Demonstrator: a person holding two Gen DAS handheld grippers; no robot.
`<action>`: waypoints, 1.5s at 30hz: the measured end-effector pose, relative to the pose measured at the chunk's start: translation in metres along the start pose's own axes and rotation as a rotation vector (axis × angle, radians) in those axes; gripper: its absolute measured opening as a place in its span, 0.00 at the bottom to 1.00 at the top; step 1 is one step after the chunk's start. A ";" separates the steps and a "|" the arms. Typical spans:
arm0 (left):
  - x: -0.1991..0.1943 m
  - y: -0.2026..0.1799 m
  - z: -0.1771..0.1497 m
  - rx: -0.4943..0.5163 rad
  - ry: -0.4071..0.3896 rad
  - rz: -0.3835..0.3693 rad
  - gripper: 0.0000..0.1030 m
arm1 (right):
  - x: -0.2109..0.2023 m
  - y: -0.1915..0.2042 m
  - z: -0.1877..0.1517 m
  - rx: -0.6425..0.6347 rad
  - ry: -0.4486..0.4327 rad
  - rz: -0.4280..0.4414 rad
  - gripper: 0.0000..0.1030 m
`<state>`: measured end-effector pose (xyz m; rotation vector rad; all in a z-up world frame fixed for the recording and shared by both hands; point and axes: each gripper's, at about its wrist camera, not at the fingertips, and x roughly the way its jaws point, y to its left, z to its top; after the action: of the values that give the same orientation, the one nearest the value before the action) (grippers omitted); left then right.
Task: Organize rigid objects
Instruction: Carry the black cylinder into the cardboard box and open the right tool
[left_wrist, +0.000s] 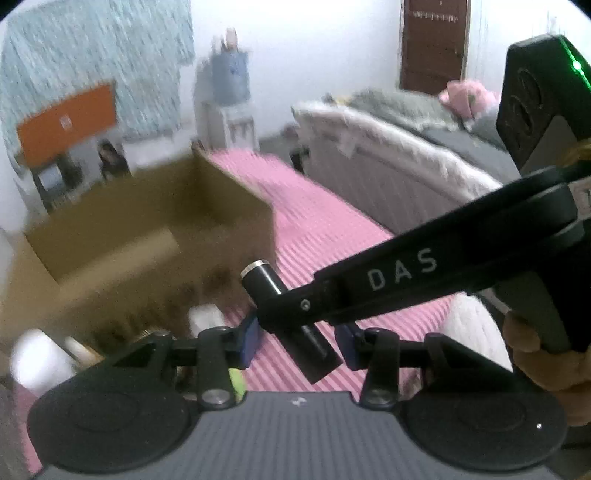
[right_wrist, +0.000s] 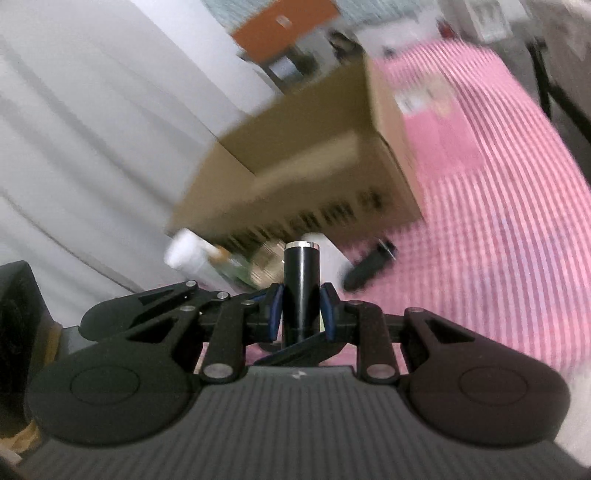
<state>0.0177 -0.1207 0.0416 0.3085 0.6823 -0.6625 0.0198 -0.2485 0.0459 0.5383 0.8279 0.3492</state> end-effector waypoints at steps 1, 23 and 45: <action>-0.007 0.004 0.006 0.006 -0.016 0.018 0.44 | -0.002 0.008 0.007 -0.021 -0.017 0.016 0.20; 0.075 0.184 0.074 -0.104 0.272 0.229 0.51 | 0.224 0.045 0.189 0.080 0.372 0.178 0.20; 0.062 0.222 0.071 -0.181 0.226 0.266 0.71 | 0.307 0.045 0.203 0.024 0.485 0.077 0.46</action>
<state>0.2329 -0.0147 0.0643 0.3027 0.8924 -0.3114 0.3663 -0.1243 0.0005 0.5154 1.2823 0.5532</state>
